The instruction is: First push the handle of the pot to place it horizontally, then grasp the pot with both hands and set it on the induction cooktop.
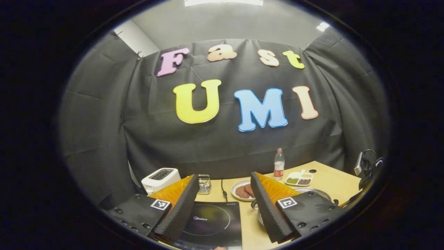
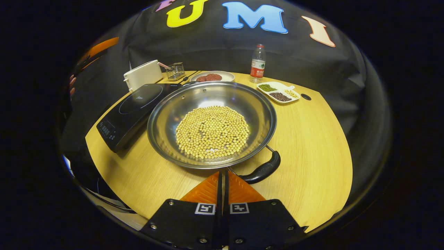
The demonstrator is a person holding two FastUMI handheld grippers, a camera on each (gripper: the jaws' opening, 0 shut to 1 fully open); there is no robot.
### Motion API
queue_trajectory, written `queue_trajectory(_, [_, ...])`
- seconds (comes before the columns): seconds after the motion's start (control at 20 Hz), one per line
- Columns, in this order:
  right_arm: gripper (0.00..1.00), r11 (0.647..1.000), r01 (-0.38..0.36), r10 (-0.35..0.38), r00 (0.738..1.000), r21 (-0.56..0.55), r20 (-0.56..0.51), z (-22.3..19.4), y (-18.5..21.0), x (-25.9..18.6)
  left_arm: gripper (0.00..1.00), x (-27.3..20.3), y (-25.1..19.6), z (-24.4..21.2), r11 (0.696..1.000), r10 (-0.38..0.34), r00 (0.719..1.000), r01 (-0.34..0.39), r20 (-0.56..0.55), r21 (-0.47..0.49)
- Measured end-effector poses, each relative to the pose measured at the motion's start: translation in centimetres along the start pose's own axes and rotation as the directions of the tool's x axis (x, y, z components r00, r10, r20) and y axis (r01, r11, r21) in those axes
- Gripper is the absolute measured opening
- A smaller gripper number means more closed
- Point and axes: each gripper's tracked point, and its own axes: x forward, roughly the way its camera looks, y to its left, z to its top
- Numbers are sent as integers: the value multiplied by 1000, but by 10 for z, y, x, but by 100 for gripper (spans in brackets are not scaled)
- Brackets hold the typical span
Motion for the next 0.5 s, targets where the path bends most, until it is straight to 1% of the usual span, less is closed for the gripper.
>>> queue_trajectory(0.25, [1, 997, 75, -75, 997, -11, 4, 14, -41, 9, 96, 10, -17, -17, 1000, -20, 999, 20, -42, -11])
queue_trajectory(0.4, [1, 994, 112, -112, 994, -5, 0, 22, -65, 19, 93, 16, -28, -29, 1000, -26, 997, 26, -66, -3])
queue_trajectory(0.5, [1, 991, 131, -131, 991, 5, 3, 29, -79, 27, 93, 20, -33, -37, 1000, -30, 996, 31, -84, 6])
